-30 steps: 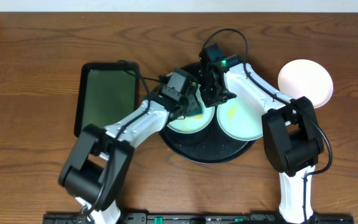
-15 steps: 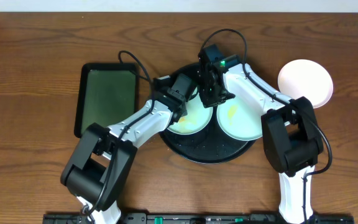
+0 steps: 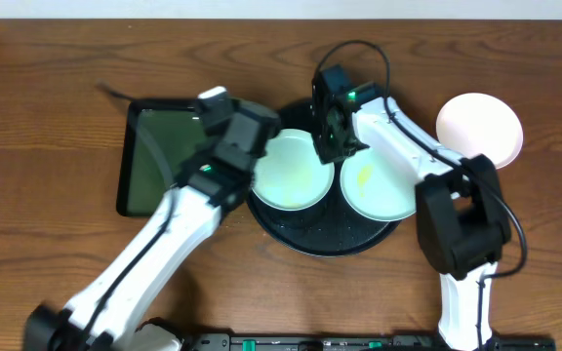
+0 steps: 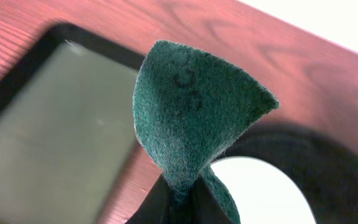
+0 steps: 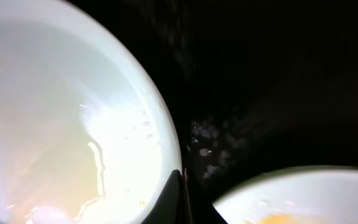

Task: Clean dirty plates on tray and stack at the side
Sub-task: 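Scrub the green plate with the sponge while the right gripper holds it, then return the sponge with the left gripper to the small tray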

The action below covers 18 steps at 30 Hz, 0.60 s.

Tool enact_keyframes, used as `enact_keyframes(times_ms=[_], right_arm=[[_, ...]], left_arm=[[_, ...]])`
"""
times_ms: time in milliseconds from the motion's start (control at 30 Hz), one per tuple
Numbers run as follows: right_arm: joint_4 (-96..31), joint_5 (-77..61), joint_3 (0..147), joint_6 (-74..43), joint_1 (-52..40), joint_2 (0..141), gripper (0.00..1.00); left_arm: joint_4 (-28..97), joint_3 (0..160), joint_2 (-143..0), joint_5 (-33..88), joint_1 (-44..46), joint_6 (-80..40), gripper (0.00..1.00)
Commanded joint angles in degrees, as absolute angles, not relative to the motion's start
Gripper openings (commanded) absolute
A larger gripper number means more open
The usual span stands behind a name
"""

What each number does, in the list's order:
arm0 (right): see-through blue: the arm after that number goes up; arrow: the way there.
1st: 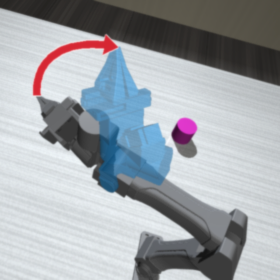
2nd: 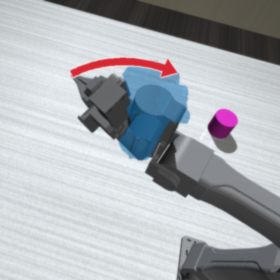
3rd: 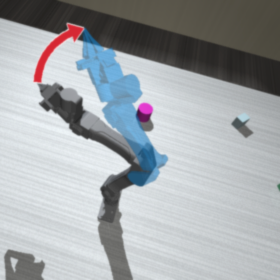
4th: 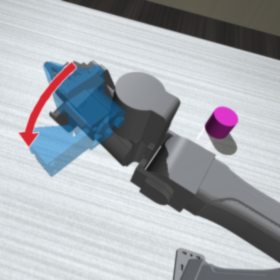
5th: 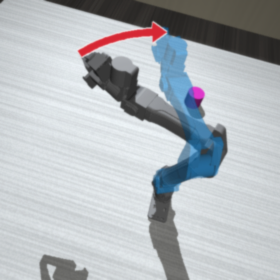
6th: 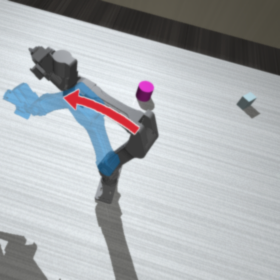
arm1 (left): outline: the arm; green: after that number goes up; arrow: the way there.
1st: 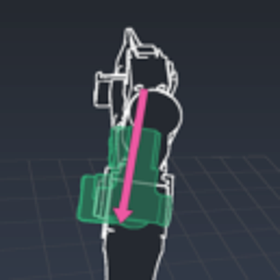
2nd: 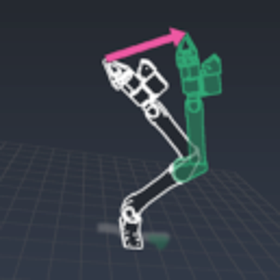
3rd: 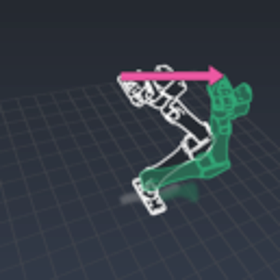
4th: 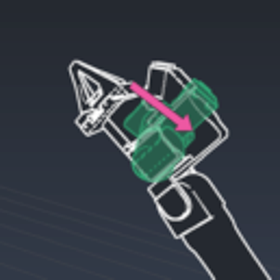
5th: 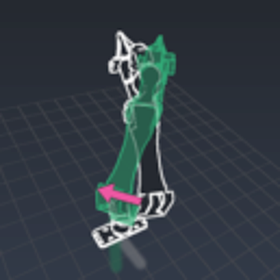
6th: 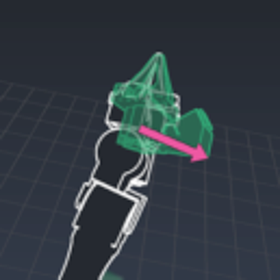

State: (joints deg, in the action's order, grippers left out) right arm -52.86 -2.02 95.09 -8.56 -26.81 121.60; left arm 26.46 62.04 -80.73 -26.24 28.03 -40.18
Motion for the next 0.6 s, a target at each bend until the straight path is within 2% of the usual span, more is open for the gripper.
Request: enact_keyframes(times_ms=[0,133,267,300,367,400,567], right_arm=[[-52.77,2.15,98.59,-3.84,-26.85,113.38,0.01],[-52.49,15.29,98.63,0.16,-29.28,106.04,0.01],[-52.56,20.32,98.61,4.25,-32.21,100.60,0.02],[-52.60,19.66,98.61,3.86,-32.40,100.31,0.05],[-52.95,14.76,98.61,1.56,-32.71,99.96,0.29],[-53.01,12.34,98.48,-0.03,-32.69,100.18,0.35],[-53.21,8.67,96.90,-9.56,-31.90,104.99,0.40]], left_arm=[[29.06,62.13,-76.77,-28.75,23.55,-37.87,0.08],[32.62,62.13,-74.43,-23.73,15.84,-34.65,0.08],[34.11,62.11,-74.83,-13.06,6.66,-29.63,0.07],[34.30,62.11,-74.87,-12.27,5.85,-29.28,0.07],[35.14,62.11,-74.87,-10.55,3.03,-29.15,0.07],[35.48,62.11,-74.87,-10.33,1.96,-29.15,0.08],[36.95,62.11,-74.87,-9.91,-0.64,-29.15,0.08]])
